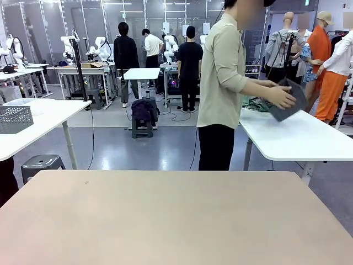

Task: Fold the towels and place them in the basket.
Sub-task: When a person lays out a Towel with hook on the table, fold it in half twice.

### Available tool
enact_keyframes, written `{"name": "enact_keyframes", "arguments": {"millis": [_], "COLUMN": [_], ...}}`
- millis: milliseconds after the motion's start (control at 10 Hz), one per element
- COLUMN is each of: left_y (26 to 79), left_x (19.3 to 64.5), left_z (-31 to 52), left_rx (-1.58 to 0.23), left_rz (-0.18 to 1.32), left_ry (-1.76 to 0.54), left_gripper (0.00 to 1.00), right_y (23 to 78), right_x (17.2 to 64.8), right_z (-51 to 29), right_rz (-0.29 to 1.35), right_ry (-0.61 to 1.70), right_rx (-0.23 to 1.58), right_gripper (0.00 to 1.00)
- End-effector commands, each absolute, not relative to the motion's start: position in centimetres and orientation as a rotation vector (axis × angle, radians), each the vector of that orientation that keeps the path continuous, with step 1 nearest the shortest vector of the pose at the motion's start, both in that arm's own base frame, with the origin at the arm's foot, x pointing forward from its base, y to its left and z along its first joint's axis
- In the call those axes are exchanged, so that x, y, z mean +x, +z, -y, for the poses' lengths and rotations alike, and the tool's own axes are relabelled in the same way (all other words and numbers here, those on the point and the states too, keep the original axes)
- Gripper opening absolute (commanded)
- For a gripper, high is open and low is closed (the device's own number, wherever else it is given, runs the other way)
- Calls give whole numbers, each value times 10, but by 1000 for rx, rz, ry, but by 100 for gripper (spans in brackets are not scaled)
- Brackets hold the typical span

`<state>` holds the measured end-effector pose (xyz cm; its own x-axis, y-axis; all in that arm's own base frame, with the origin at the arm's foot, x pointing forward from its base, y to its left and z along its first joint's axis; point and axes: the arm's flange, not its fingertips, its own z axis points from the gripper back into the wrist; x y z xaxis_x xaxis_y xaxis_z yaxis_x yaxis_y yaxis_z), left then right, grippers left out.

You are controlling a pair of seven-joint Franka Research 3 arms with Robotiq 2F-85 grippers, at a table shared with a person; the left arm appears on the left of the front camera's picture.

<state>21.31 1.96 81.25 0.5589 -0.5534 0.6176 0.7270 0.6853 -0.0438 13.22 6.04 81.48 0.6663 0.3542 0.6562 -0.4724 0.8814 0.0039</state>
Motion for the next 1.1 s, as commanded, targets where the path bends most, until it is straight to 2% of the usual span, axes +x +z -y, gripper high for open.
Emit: {"name": "enact_keyframes", "arguments": {"millis": [0,1000], "left_y": [812,812], "left_x": [213,213], "left_z": [-17,-17], "left_rx": [-315,-315], "left_rz": [609,609], "left_ry": [-779,-779], "left_gripper": [100,100], "right_y": [816,816], "right_x": [130,130], "right_z": [-61,-61], "right_rz": [705,705], "right_ry": [478,478], "right_rx": [184,184], "right_gripper": [100,100]}}
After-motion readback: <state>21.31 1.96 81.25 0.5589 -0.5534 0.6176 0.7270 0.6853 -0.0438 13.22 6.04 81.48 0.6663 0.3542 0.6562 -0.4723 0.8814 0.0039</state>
